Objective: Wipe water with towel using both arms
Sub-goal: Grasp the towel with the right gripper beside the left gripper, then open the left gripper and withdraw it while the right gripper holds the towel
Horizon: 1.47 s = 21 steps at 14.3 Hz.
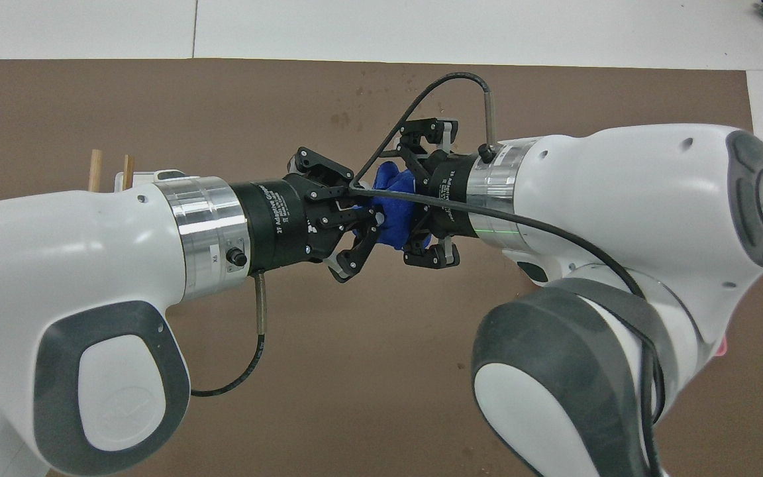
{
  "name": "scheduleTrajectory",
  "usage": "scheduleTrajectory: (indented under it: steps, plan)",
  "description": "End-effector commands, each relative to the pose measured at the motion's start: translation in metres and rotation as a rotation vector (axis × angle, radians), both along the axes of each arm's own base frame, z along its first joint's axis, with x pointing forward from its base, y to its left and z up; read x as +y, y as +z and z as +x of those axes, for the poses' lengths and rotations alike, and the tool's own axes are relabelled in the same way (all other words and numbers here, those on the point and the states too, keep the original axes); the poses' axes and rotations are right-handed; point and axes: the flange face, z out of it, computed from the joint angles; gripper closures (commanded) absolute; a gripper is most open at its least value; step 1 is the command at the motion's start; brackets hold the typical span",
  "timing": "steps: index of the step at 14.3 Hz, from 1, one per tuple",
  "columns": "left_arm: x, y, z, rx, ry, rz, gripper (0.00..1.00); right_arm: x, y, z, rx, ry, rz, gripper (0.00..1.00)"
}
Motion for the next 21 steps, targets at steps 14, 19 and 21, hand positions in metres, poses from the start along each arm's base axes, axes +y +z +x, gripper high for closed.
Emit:
scheduleTrajectory:
  steps: [14, 19, 21]
  plan:
    - [0.048, 0.001, 0.019, 0.017, 0.082, 0.011, 0.0, -0.044, -0.009, 0.019, -0.037, 0.009, -0.033, 1.0]
    - [0.129, -0.011, 0.048, 0.009, 0.118, 0.227, 0.0, -0.07, -0.055, 0.023, -0.262, 0.154, -0.152, 1.0]
    - [0.156, -0.015, 0.053, -0.058, 0.058, 0.351, 0.0, -0.071, -0.08, 0.04, -0.34, 0.221, -0.2, 1.0]
